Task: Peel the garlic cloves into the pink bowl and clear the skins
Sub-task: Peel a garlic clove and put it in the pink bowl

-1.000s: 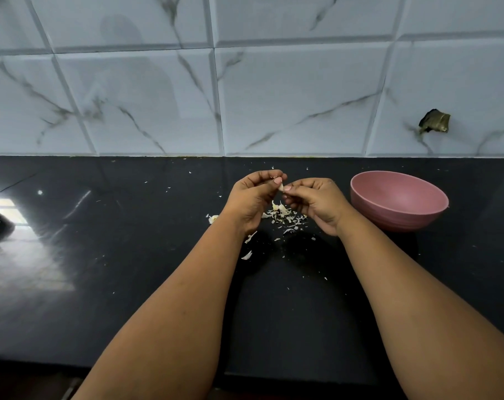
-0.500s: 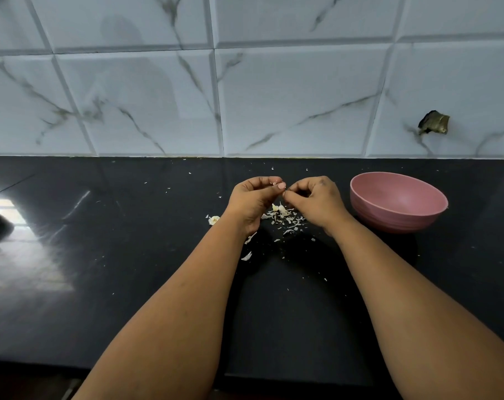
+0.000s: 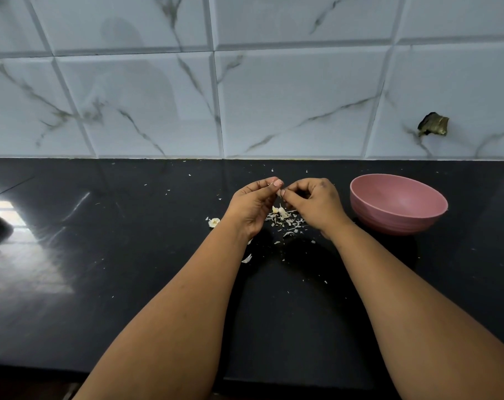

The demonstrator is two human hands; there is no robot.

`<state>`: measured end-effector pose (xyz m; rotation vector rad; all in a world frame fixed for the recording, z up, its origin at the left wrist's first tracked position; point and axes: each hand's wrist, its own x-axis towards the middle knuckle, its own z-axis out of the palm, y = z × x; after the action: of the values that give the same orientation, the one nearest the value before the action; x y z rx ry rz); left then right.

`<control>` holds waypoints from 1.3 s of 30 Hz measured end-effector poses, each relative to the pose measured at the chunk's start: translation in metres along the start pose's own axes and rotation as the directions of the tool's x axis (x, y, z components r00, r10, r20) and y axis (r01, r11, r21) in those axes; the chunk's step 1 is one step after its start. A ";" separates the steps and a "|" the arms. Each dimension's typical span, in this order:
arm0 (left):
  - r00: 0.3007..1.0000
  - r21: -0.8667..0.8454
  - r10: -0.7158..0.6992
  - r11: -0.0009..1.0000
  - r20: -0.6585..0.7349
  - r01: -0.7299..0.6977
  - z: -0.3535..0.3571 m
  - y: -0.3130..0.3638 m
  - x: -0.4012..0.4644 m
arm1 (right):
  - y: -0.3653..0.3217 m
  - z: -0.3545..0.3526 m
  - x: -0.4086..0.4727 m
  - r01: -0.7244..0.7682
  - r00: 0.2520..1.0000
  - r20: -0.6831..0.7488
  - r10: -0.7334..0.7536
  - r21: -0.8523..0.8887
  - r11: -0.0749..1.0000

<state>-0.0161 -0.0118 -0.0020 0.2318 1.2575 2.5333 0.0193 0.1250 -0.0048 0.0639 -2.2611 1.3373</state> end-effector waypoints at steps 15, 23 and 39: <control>0.996 -0.079 -0.040 0.996 0.078 0.046 -0.002 -0.002 0.005 | 0.000 0.003 0.004 -0.131 0.990 -0.036 0.135 0.100 0.986; 0.998 -0.086 -0.007 0.996 0.058 0.012 -0.002 0.000 0.006 | -0.003 0.001 0.006 -0.206 0.974 -0.049 0.220 0.210 0.956; 0.997 0.018 0.067 0.998 0.040 -0.068 -0.001 -0.002 0.003 | -0.001 -0.005 0.001 0.008 0.997 -0.079 -0.009 -0.010 1.000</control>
<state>-0.0192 -0.0102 -0.0047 0.3323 1.2804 2.5612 0.0200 0.1287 -0.0017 0.0172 -2.1986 1.3013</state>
